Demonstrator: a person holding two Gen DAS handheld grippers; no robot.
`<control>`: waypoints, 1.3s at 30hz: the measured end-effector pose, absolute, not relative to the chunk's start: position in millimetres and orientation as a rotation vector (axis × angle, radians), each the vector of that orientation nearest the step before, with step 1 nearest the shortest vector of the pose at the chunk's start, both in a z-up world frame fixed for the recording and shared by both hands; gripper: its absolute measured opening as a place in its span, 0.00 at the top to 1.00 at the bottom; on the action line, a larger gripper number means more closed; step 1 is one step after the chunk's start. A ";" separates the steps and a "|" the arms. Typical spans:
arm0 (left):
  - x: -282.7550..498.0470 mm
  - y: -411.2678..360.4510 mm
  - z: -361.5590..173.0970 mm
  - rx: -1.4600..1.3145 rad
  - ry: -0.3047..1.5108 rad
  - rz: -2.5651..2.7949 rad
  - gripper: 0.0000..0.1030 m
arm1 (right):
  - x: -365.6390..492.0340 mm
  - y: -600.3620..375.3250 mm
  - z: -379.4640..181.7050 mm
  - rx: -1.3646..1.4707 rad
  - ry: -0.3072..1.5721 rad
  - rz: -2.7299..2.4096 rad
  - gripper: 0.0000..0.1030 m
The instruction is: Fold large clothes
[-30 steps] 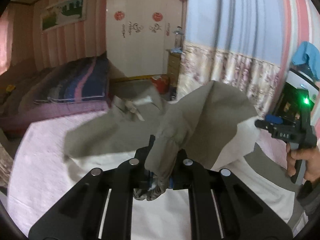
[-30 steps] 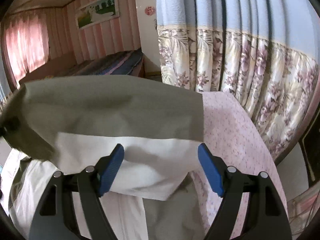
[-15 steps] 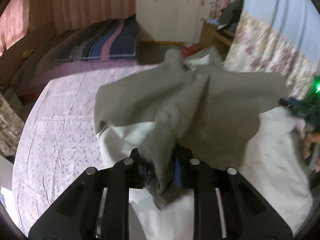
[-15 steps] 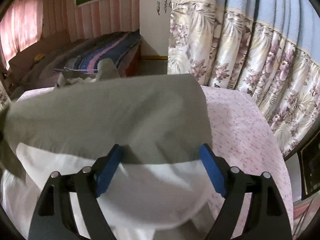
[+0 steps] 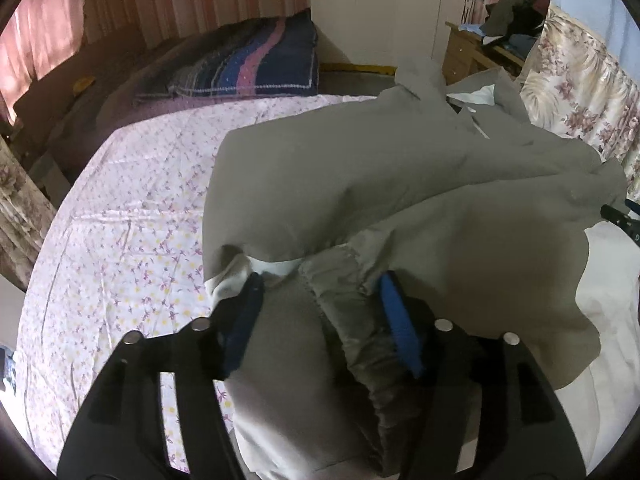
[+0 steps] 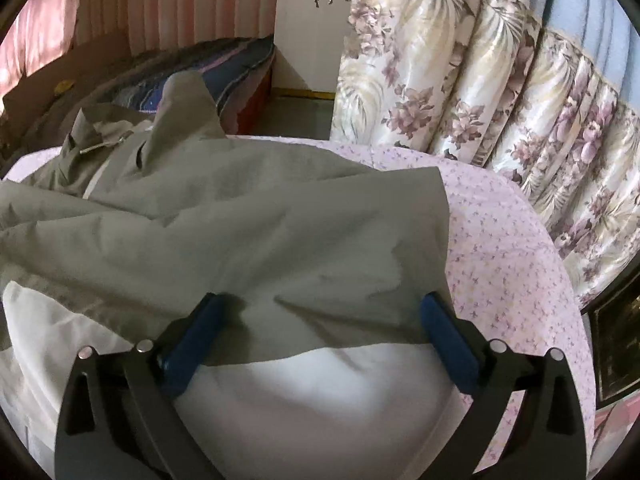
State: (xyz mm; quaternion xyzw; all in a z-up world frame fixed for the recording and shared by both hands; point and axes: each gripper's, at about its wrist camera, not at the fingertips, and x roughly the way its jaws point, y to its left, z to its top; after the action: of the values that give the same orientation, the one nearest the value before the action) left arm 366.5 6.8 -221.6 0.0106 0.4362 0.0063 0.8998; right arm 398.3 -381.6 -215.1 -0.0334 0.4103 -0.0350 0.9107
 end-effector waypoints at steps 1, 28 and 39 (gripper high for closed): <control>362.6 8.0 -219.2 0.013 0.881 0.009 0.33 | 395.6 -382.3 -211.6 -0.059 0.841 -0.073 0.03; 140.5 -32.9 -155.0 -0.030 0.640 -0.087 0.06 | 146.3 -377.8 -148.3 0.037 0.711 0.082 0.03; 12.7 15.0 -176.2 -0.074 0.701 0.016 0.05 | 37.0 -408.8 -168.7 0.053 0.761 0.038 0.03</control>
State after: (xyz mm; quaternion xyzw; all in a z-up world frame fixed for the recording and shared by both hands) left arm 12.7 15.0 -176.2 -0.0365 0.3431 0.0079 0.9386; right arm 36.9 -408.8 -168.7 0.0261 0.3712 0.0188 0.9280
